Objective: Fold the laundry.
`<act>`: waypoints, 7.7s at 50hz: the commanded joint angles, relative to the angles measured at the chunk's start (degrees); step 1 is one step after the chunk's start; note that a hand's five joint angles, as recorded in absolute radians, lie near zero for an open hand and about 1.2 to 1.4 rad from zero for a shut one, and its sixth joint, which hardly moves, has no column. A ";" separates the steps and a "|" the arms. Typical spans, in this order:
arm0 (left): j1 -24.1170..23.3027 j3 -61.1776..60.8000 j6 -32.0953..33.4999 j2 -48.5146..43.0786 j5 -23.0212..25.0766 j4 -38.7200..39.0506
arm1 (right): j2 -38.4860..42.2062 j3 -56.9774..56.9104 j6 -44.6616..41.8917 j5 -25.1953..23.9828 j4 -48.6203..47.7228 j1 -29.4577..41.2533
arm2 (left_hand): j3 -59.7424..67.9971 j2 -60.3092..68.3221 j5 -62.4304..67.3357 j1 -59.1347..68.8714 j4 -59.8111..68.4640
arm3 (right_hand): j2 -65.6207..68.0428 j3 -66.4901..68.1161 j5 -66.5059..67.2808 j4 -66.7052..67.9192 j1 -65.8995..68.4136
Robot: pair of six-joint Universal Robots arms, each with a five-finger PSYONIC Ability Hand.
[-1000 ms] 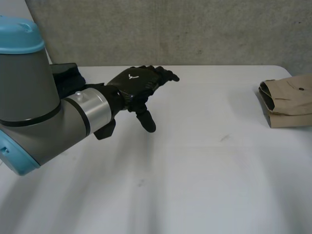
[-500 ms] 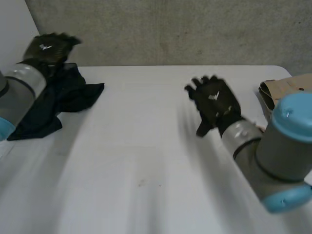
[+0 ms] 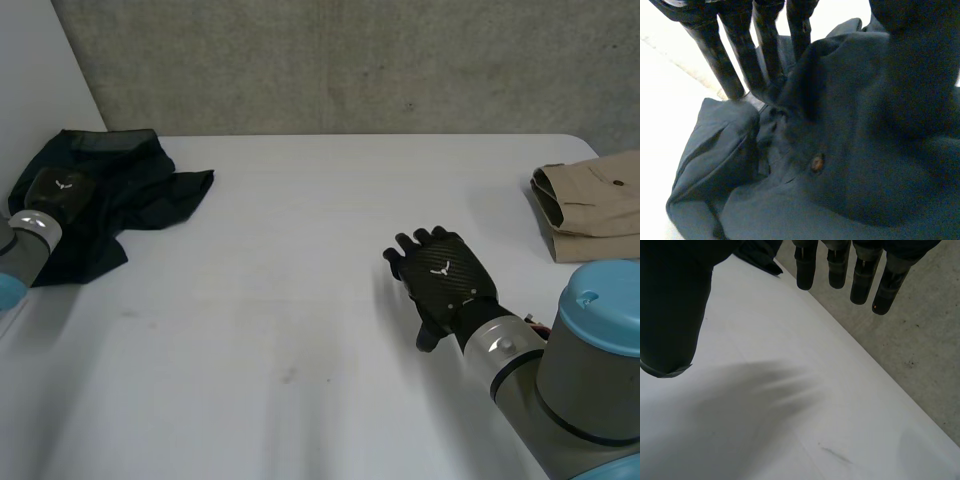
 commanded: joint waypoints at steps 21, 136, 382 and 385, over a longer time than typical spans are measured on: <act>-37.88 -34.61 -37.01 34.87 -0.19 2.52 | -2.60 -2.64 1.38 2.81 0.07 -8.10 | 51.14 49.82 51.28 48.23 50.89 | -2.62 -2.30 -4.02 -3.55 -1.77; -34.55 -53.07 -34.56 37.77 -24.08 -6.97 | 23.23 -45.62 -14.78 -15.89 23.45 4.64 | 35.00 33.68 35.14 32.09 34.75 | 0.33 0.64 -1.08 -0.60 1.17; -34.29 2.74 -13.01 26.68 -18.81 29.39 | 16.74 -70.24 2.62 9.75 5.27 -1.87 | 51.14 49.82 51.28 48.23 50.89 | 67.38 67.70 65.98 66.45 68.23; -34.73 1.16 -16.01 29.59 -18.89 31.09 | 15.77 -69.80 2.44 11.87 1.57 -1.42 | 51.14 49.82 51.28 48.23 50.89 | 67.38 67.70 65.98 66.45 68.23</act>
